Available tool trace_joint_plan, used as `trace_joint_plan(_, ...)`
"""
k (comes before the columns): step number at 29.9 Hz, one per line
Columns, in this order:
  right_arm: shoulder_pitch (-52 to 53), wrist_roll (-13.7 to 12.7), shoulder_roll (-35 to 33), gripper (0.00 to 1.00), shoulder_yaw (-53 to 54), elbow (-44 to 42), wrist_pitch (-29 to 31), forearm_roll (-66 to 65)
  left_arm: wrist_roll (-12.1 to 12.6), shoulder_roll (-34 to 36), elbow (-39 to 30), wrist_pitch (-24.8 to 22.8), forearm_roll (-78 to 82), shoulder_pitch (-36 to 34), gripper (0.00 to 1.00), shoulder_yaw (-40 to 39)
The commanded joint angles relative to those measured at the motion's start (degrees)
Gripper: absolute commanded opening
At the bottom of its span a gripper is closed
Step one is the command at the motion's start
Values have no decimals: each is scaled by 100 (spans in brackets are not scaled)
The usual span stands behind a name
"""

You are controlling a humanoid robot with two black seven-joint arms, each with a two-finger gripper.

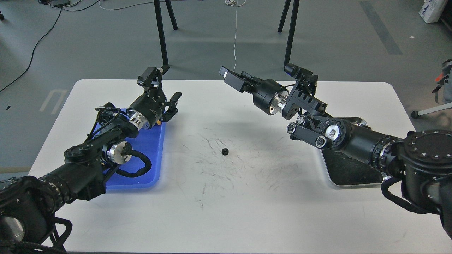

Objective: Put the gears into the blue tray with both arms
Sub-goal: 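Raise the right arm up and away from the table, then reach the left gripper from the blue tray toward the black gear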

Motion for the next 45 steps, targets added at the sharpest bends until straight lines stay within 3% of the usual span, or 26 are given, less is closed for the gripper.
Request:
trace_joint_plan(1, 81, 0, -139, 98, 31, 17, 119, 384, 0, -10, -2, -55, 90, 0, 100, 0)
trace_joint_plan(16, -120, 0, -1959, 98, 1349, 53, 971, 895, 0, -107, -2, -55, 301, -97, 100, -9)
trace_joint_plan(22, -358, 0, -2328, 98, 1666, 35, 1059, 1351, 0, -142, -11, -55, 591, -132, 100, -9)
trace_joint_plan(35, -701, 0, -3084, 98, 1912, 140, 1674, 3768, 0, -326, -11, -46, 1548, -211, 100, 140)
trace_joint_plan(45, -877, 0, -3357, 98, 2387, 413, 1613, 4692, 0, -256, -2, 6, 2602, -211, 100, 386)
